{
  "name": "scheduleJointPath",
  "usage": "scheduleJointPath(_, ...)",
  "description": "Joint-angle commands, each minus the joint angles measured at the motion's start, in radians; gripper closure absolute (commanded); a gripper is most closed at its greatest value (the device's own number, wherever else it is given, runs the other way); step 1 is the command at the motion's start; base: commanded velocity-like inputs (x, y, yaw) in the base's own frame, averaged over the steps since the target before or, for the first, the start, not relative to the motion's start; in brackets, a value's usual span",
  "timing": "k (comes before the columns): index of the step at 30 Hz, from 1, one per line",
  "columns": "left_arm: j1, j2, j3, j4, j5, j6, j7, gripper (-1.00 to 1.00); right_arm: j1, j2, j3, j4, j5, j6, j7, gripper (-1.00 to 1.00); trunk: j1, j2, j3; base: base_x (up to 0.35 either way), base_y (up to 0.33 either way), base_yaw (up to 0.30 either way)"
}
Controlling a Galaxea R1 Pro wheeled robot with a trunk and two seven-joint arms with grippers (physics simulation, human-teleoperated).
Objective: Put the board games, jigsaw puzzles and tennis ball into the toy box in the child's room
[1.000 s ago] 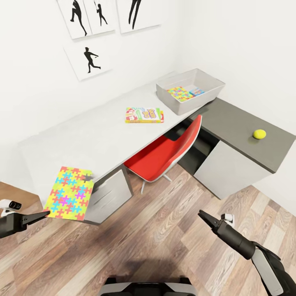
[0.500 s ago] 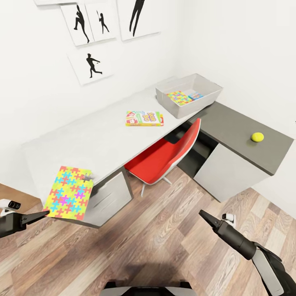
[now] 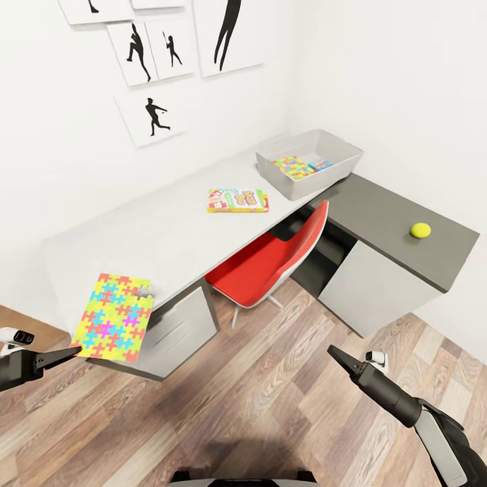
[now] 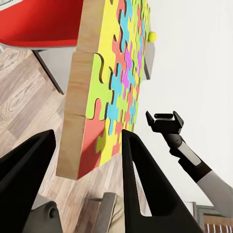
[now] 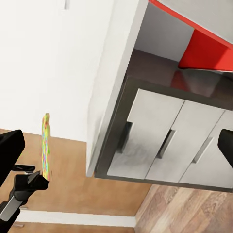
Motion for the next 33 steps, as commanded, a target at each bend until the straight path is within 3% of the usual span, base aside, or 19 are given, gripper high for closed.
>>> scheduleJointPath(1, 0.000, 0.000, 0.000, 0.000, -0.001, 0.011, -0.004, 1.00, 0.000, 0.000, 0.000, 0.000, -0.006, 0.007, 0.001, -1.00, 0.001, -0.002, 0.000, 0.000, 0.000, 0.000)
scheduleJointPath(33, 0.000, 0.000, -0.001, 0.000, 0.000, 0.012, -0.004, 1.00, 0.000, 0.000, 0.001, 0.000, -0.006, 0.005, 0.001, -1.00, 0.001, -0.002, 0.054, 0.000, 0.000, 0.000)
